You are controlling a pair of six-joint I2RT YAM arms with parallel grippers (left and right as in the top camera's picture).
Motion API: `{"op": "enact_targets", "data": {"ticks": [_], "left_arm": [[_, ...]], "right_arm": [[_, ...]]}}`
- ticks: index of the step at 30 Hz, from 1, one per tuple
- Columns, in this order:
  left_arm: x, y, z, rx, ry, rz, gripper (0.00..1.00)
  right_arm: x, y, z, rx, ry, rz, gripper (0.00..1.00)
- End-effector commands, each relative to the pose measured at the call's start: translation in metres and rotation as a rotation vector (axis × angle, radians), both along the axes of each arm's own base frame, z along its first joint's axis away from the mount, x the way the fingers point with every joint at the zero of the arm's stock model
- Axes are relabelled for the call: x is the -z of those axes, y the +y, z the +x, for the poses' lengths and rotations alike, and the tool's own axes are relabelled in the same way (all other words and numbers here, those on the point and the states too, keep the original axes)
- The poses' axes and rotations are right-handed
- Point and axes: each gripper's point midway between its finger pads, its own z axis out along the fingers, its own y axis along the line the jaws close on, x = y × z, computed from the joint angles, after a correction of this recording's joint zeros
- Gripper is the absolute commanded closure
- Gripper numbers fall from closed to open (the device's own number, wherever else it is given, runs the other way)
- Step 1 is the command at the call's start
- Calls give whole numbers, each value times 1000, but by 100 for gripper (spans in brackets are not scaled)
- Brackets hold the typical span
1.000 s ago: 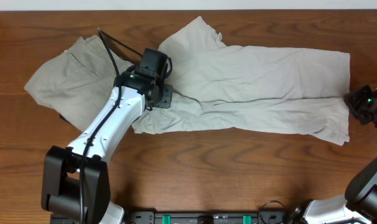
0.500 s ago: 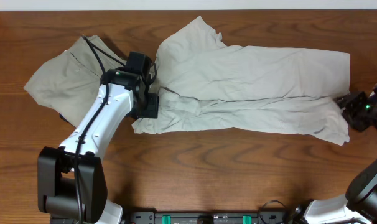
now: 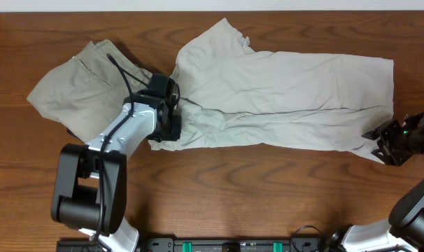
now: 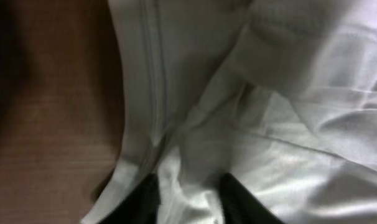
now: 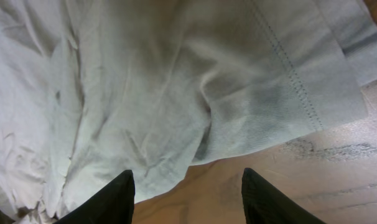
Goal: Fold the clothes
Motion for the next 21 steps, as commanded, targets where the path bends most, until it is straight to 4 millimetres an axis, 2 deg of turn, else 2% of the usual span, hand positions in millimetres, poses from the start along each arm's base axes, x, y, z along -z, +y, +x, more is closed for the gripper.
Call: {"op": "enact_targets", "data": {"ticks": [1, 4, 5, 12, 17, 21], "left_arm": [[10, 2, -1, 29, 16, 16, 77], [15, 3, -2, 42, 30, 25, 92], [16, 4, -3, 41, 36, 30, 94], [16, 13, -9, 5, 61, 55, 94], [16, 13, -8, 5, 59, 54, 94], [16, 13, -9, 6, 60, 54, 94]], "right_arm": [[-1, -6, -1, -20, 6, -26, 46], [3, -15, -12, -8, 62, -70, 46], [5, -19, -17, -1, 85, -91, 46], [10, -44, -37, 58, 203, -221, 48], [12, -54, -27, 92, 168, -261, 59], [22, -55, -28, 99, 158, -272, 65]]}}
